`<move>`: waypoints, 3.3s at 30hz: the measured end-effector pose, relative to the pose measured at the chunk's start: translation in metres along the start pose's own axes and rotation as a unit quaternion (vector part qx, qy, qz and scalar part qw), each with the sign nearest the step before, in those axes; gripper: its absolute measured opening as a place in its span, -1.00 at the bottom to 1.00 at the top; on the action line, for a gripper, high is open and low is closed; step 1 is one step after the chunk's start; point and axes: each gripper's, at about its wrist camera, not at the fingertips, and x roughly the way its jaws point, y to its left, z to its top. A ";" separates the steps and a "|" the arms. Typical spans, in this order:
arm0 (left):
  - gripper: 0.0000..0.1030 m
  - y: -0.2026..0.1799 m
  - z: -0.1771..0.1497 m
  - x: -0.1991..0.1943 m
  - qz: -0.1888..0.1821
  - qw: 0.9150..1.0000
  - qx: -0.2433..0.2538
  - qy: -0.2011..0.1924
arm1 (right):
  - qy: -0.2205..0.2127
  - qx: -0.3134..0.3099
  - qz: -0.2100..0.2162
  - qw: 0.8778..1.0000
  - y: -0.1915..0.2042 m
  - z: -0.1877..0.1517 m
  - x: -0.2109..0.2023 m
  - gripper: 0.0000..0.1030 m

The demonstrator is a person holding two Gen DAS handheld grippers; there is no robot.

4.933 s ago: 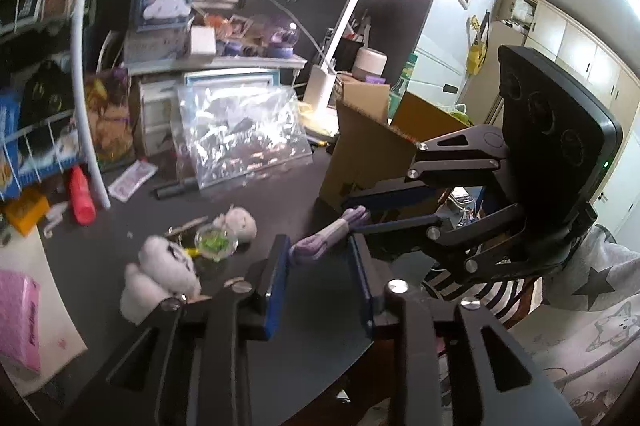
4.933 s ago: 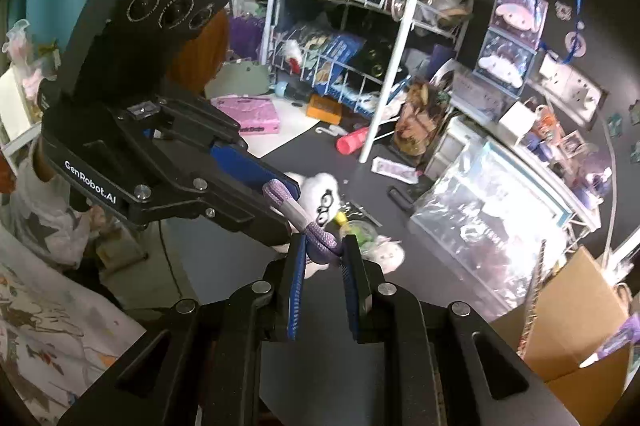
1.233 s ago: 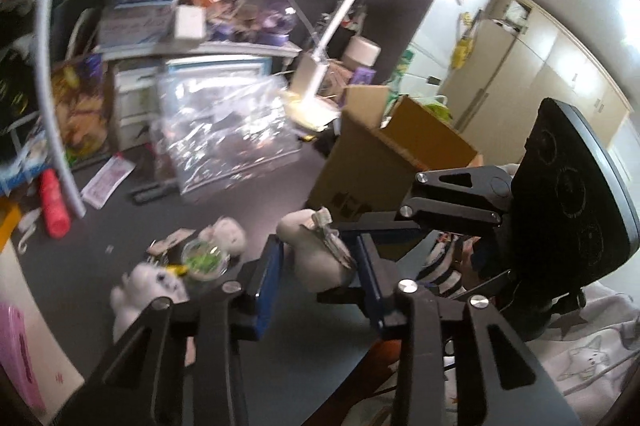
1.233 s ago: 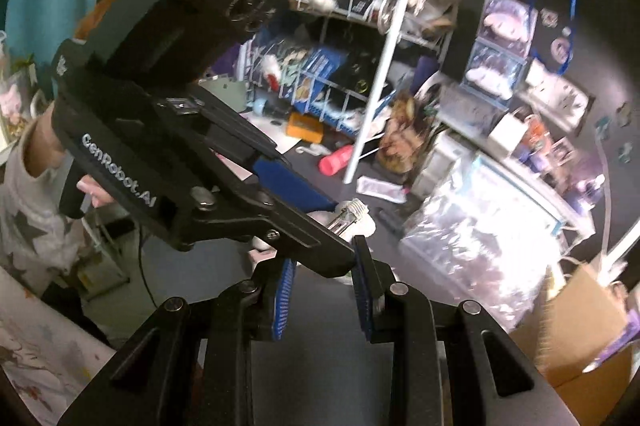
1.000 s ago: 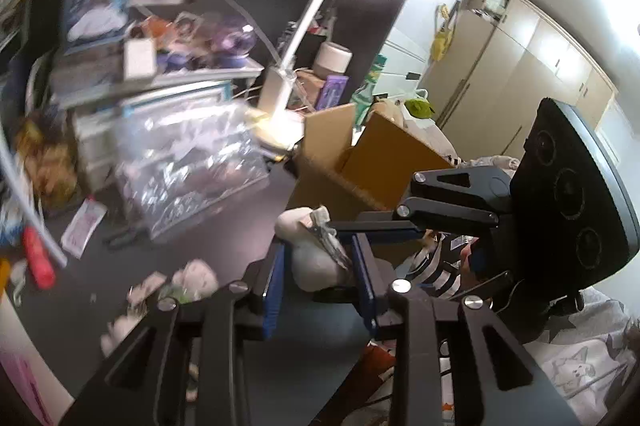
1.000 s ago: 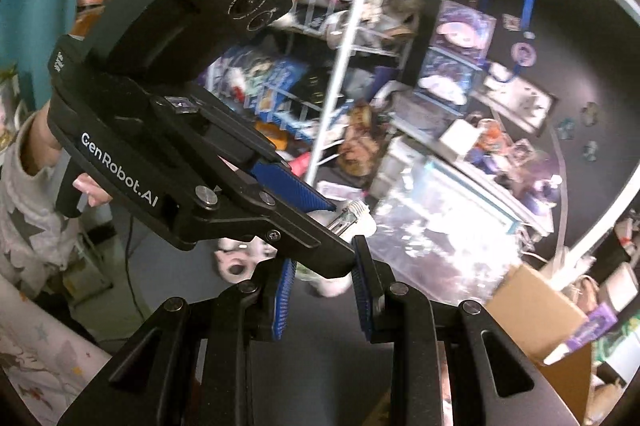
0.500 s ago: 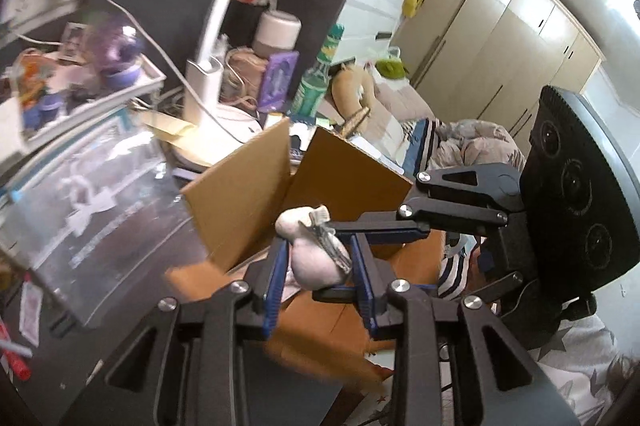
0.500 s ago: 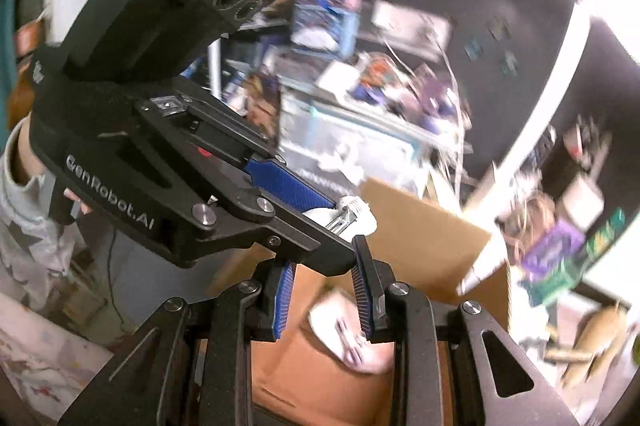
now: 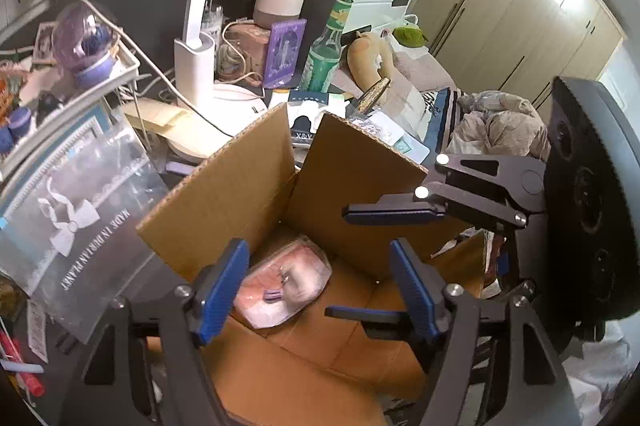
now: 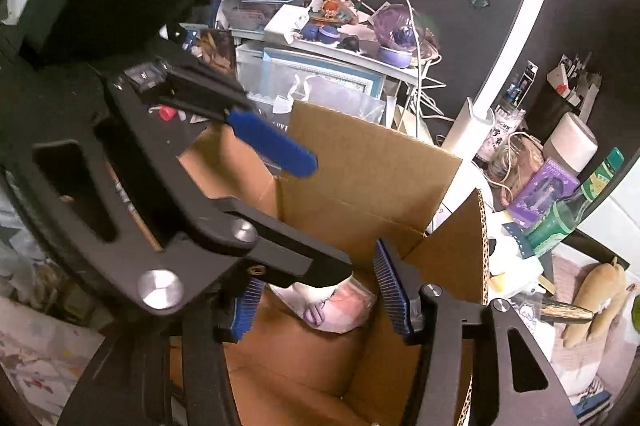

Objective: Organize objects
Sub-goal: 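Carry the pink clip holder with the right gripper into the box and release, then return the right gripper to the desk and grasp the white fluffy plush, then carry the white plush with the right gripper into the box and release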

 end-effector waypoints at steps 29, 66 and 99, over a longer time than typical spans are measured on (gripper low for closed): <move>0.99 0.118 -0.230 -0.182 0.197 0.958 -0.138 -0.160 | -0.057 -0.104 0.237 0.964 0.220 0.046 0.073 0.78; 0.21 0.172 -0.278 -0.129 0.087 0.962 -0.211 -0.151 | -0.103 -0.185 0.146 0.966 0.278 0.067 0.138 0.44; 0.20 0.021 -0.049 -0.086 -0.004 0.993 -0.024 -0.119 | -0.139 -0.056 -0.017 0.989 0.075 0.052 -0.028 0.44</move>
